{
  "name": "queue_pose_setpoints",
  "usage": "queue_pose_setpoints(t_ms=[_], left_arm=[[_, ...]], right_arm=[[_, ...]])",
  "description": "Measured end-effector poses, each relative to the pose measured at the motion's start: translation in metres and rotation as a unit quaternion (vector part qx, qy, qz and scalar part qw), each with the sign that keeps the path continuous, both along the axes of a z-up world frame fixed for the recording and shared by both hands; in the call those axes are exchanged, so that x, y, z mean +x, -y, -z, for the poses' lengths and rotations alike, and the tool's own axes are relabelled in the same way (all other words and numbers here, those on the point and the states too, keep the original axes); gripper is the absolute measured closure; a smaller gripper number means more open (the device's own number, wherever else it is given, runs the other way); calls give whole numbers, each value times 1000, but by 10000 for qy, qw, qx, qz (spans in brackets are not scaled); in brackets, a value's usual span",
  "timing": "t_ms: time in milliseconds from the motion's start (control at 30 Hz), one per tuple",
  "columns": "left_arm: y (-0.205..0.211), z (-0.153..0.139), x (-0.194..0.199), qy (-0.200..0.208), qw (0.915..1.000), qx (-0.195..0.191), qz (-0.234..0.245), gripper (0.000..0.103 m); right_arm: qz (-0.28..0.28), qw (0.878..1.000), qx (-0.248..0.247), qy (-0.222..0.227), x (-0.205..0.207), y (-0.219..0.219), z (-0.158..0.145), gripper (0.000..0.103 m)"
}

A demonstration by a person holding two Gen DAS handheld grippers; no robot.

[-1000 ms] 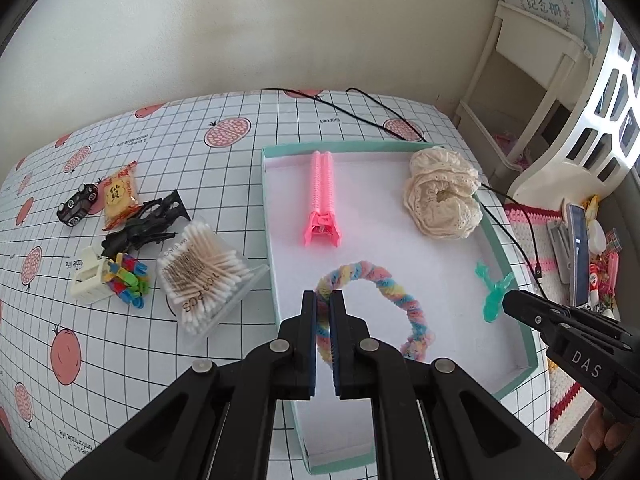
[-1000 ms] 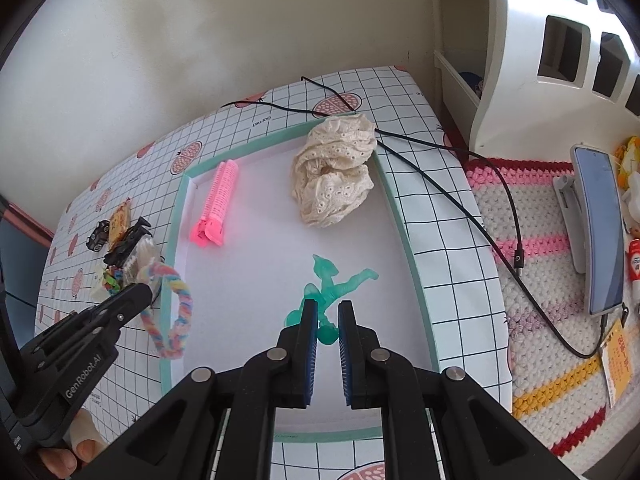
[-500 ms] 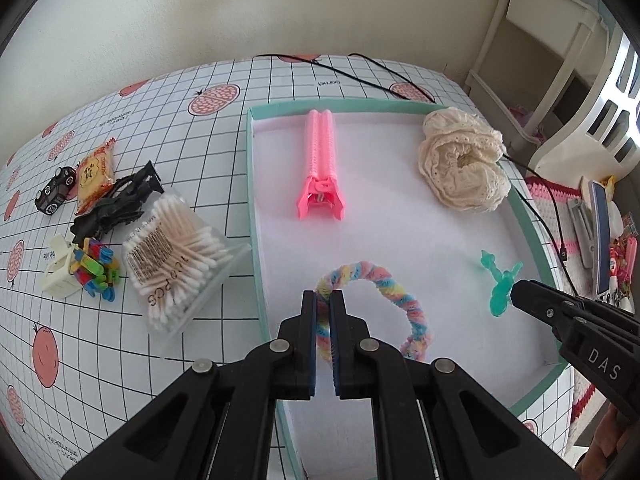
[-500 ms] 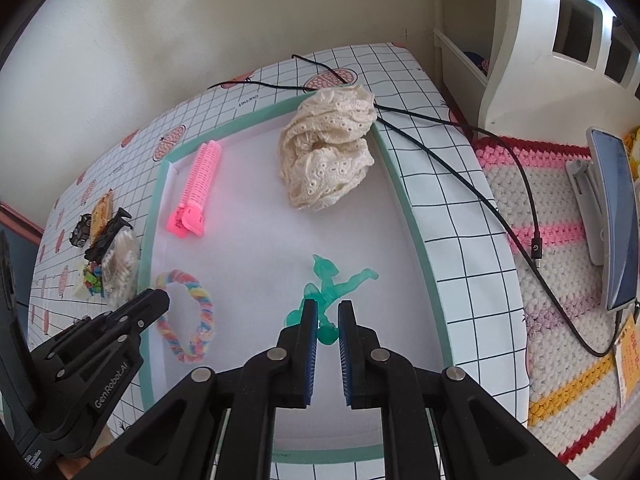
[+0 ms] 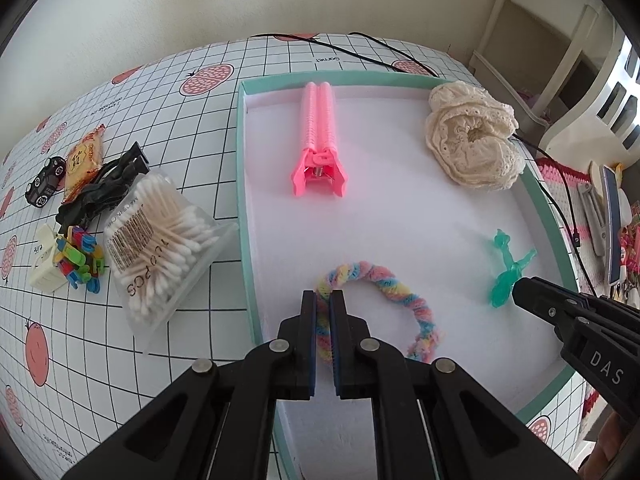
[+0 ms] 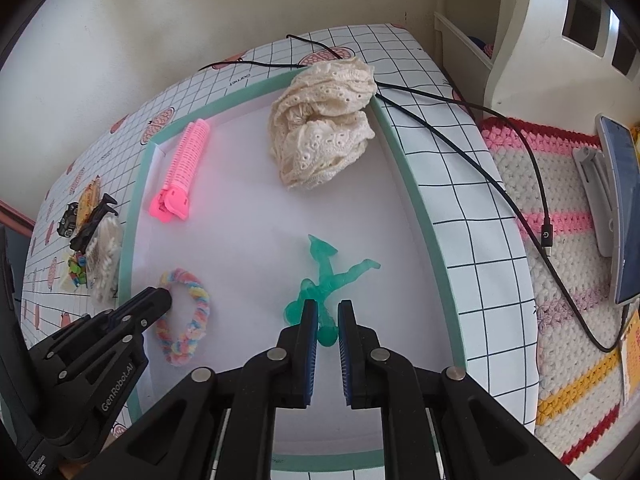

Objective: Organize objects
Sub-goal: 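Carry the rainbow ring with the left tool while the right tool carries the green figure into the tray, then open the left tool to drop the rainbow ring inside the tray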

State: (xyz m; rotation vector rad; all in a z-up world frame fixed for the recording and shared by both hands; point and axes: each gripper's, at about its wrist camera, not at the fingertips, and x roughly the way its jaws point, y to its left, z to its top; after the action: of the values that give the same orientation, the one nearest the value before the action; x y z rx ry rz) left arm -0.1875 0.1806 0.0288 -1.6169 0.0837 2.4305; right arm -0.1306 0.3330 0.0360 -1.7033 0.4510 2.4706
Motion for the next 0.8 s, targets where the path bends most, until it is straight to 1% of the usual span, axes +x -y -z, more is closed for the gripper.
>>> queue_pose_setpoints(t_ms=[400, 500, 567, 800], left_arm=[[1, -2, 3, 92, 9999, 86, 36, 96], [1, -3, 4, 120, 9999, 118, 26, 91], [2, -4, 4, 120, 9999, 116, 14, 84], [5, -13, 7, 43, 9998, 195, -3, 83]], right_arm=[[27, 10000, 63, 27, 1, 2, 0, 92], [17, 10000, 93, 20, 1, 3, -1, 91], [19, 10000, 92, 16, 1, 3, -2, 91], [27, 9999, 127, -28, 2, 6, -6, 88]])
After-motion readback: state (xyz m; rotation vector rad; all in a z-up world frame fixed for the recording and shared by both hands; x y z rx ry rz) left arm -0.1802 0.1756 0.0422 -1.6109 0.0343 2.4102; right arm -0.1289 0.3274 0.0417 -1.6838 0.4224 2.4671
